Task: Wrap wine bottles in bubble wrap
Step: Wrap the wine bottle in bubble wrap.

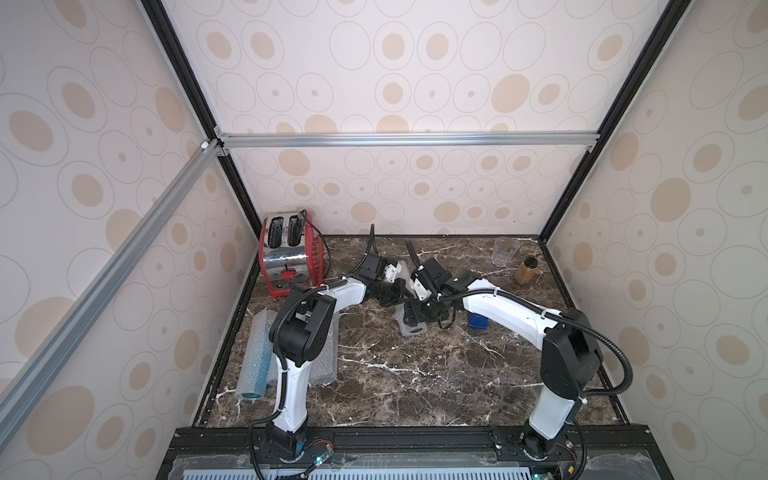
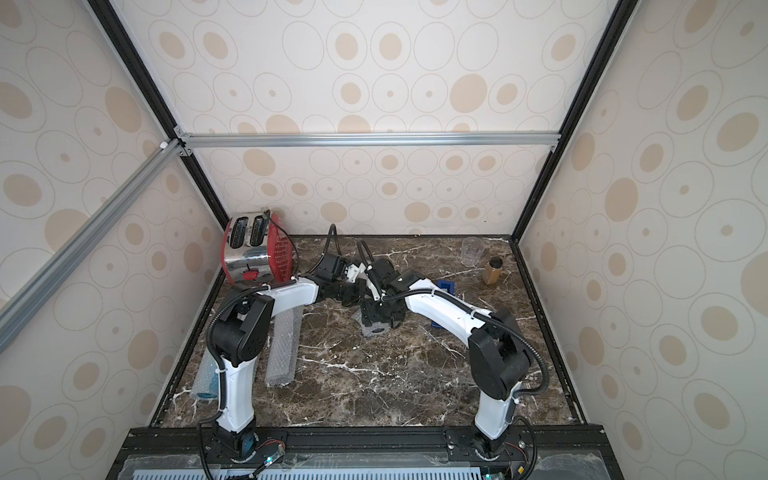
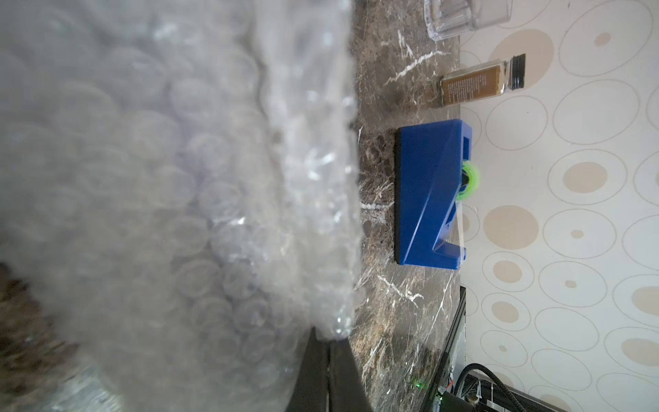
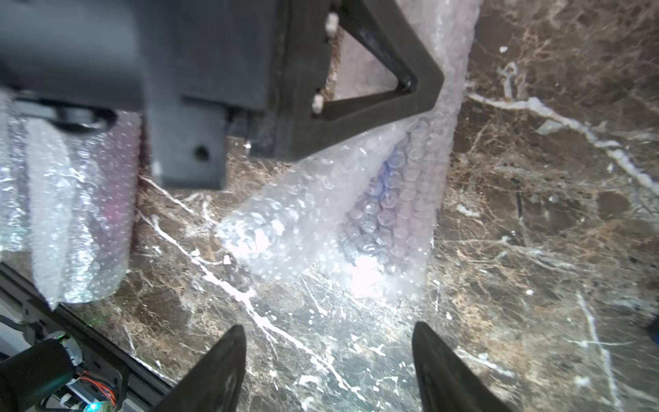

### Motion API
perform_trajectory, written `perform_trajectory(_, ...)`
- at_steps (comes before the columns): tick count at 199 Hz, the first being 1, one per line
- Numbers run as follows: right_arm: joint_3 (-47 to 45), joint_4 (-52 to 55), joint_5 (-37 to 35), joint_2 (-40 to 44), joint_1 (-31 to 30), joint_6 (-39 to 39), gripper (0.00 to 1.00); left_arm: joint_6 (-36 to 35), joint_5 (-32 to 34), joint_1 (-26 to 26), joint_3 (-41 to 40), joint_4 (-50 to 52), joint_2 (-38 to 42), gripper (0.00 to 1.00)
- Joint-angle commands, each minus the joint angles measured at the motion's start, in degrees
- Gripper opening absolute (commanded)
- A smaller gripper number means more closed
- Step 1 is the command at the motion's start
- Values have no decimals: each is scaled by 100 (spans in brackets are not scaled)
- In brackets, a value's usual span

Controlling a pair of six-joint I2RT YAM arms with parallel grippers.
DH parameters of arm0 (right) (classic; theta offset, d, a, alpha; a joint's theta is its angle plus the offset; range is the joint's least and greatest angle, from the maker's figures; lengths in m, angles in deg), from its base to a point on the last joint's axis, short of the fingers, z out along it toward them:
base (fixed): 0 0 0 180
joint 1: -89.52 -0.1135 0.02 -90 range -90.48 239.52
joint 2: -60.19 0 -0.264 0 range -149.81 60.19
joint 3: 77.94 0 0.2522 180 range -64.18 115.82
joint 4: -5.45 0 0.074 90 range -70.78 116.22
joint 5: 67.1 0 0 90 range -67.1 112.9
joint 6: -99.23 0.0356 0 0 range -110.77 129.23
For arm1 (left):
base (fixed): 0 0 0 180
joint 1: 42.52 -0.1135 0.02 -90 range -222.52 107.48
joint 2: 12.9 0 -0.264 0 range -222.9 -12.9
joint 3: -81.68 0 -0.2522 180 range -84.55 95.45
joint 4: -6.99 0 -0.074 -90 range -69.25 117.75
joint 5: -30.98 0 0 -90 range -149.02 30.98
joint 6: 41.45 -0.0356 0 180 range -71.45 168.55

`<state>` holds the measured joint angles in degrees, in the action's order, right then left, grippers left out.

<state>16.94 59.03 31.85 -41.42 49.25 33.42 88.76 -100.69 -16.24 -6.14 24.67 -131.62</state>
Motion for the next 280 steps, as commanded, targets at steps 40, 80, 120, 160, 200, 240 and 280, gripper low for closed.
perform_trajectory(40,346,-401,-156,-570,-270,105,75,-201,503,66,-31,711,-380,0)
perform_trajectory(80,440,-301,-751,-894,-306,80,72,-199,497,70,-32,714,-384,0)
perform_trajectory(120,461,10,-1382,-858,-231,39,40,-234,572,71,-54,764,-382,0)
perform_trajectory(160,319,69,-1080,-640,38,147,25,-321,644,70,23,868,-443,6)
perform_trajectory(200,-27,-152,-319,-547,465,340,18,-386,687,69,69,957,-467,16)
perform_trajectory(240,-615,-724,642,-347,930,593,26,-402,713,72,104,1011,-484,20)
perform_trajectory(280,-593,-965,1191,-182,1169,458,38,-433,748,77,107,1016,-494,23)
